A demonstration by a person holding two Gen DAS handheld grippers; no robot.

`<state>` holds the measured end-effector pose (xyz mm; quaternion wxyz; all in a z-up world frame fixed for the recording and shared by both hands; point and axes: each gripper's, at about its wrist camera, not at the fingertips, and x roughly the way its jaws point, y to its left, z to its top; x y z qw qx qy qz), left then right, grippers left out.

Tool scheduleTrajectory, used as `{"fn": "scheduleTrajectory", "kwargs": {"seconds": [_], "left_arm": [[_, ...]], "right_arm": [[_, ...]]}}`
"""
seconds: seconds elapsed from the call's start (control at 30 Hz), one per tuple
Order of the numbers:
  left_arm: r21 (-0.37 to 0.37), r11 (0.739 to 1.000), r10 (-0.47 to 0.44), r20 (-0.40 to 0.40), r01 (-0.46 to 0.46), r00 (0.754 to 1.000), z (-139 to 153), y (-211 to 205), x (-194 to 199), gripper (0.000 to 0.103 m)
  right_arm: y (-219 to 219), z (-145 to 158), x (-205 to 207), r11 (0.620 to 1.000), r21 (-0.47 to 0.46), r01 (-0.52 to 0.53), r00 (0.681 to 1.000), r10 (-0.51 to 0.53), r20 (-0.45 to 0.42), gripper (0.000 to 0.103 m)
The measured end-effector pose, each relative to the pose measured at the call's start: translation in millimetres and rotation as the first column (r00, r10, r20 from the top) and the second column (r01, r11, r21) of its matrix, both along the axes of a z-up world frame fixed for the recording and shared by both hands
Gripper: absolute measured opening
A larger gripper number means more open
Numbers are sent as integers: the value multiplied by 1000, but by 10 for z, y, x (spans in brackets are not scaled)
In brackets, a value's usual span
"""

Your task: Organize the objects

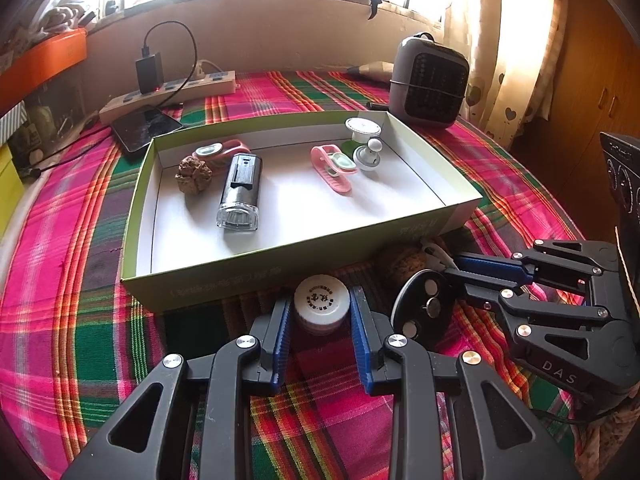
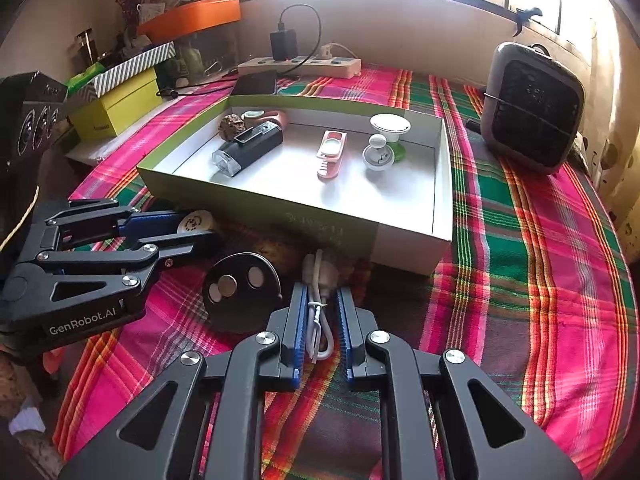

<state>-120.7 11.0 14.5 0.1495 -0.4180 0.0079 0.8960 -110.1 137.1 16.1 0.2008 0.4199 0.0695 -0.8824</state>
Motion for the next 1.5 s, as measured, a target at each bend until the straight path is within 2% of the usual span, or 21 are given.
{"fn": "scheduleTrajectory", "kwargs": {"seconds": [0.83,1.17,1.5], "left_arm": [[14,1000,7,-56,-7,998,277,-102,119,26],[13,1000,13,-69,-12,998,401,-122,-31,26],[20,1000,25,-55,-23,998,389,-144,-260,26]], "right_arm": [[84,284,124,998,-54,30,998,-33,-55,14],[105,463,0,997,-64,35,995,-41,-88,14],[120,482,-212,997,-58,50,995,-54,-84,14]]}}
